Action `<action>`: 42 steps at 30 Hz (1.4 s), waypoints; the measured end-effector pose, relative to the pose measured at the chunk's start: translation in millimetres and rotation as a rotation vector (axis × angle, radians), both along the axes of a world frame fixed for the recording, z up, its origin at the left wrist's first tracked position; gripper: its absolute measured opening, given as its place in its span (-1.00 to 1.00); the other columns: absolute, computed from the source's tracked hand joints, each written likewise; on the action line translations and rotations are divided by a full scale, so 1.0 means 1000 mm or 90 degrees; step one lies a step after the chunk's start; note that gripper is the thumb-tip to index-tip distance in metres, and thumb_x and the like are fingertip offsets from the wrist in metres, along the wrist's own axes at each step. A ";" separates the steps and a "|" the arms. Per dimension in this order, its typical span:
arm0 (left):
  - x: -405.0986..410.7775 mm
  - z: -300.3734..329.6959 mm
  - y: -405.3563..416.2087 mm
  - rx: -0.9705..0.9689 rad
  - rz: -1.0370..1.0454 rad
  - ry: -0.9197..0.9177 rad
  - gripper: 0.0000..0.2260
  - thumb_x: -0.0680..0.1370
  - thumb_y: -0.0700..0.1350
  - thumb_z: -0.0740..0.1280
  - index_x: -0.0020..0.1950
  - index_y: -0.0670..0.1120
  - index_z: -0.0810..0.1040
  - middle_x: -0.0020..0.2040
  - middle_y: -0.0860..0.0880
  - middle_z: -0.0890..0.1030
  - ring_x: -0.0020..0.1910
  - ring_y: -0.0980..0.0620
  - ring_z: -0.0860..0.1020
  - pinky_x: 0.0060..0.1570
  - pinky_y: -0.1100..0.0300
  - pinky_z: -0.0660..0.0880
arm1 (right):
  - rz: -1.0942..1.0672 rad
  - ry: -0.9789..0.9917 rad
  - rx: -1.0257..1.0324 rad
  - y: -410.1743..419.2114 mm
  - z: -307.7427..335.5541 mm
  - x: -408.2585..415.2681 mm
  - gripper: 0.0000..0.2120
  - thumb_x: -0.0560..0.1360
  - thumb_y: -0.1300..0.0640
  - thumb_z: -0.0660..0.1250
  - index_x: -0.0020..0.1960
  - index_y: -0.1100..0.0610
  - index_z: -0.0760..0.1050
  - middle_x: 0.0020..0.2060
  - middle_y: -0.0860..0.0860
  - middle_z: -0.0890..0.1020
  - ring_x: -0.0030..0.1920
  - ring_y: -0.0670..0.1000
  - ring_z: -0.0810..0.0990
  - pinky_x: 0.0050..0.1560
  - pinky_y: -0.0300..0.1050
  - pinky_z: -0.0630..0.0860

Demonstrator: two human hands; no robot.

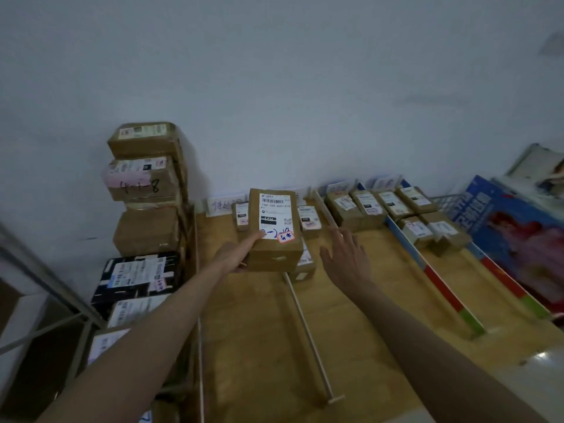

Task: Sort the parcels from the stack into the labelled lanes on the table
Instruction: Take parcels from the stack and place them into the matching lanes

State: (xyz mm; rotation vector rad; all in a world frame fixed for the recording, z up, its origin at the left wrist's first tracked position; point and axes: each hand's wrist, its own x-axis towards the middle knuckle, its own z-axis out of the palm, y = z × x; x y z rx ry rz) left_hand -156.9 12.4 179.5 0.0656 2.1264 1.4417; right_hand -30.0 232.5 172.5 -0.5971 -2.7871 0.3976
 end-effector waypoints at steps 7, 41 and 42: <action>0.085 -0.030 0.094 0.029 0.014 -0.043 -0.45 0.35 0.40 0.39 0.04 -0.04 0.67 -0.06 -0.03 0.72 -0.06 -0.01 0.68 0.08 0.02 0.62 | -0.064 -0.012 0.016 0.092 -0.004 0.094 -0.53 0.62 -0.04 0.17 0.49 0.05 0.26 0.43 0.05 0.38 0.44 0.08 0.32 0.44 0.05 0.28; 0.178 -0.119 0.557 0.015 -0.073 -0.198 -0.52 0.41 0.33 0.41 0.07 -0.04 0.65 -0.04 -0.03 0.70 -0.04 0.02 0.66 -0.07 0.17 0.62 | -0.170 -0.124 -0.024 0.520 -0.060 0.195 -0.53 0.64 -0.10 0.12 0.51 0.04 0.26 0.49 0.07 0.32 0.49 0.12 0.28 0.49 0.09 0.22; 0.177 -0.123 0.565 0.011 -0.067 -0.205 -0.51 0.40 0.34 0.41 0.07 -0.03 0.65 -0.03 -0.03 0.70 -0.04 0.02 0.67 -0.07 0.16 0.63 | -0.166 -0.124 -0.029 0.530 -0.063 0.192 -0.53 0.64 -0.09 0.12 0.50 0.05 0.26 0.48 0.07 0.33 0.48 0.12 0.28 0.48 0.09 0.23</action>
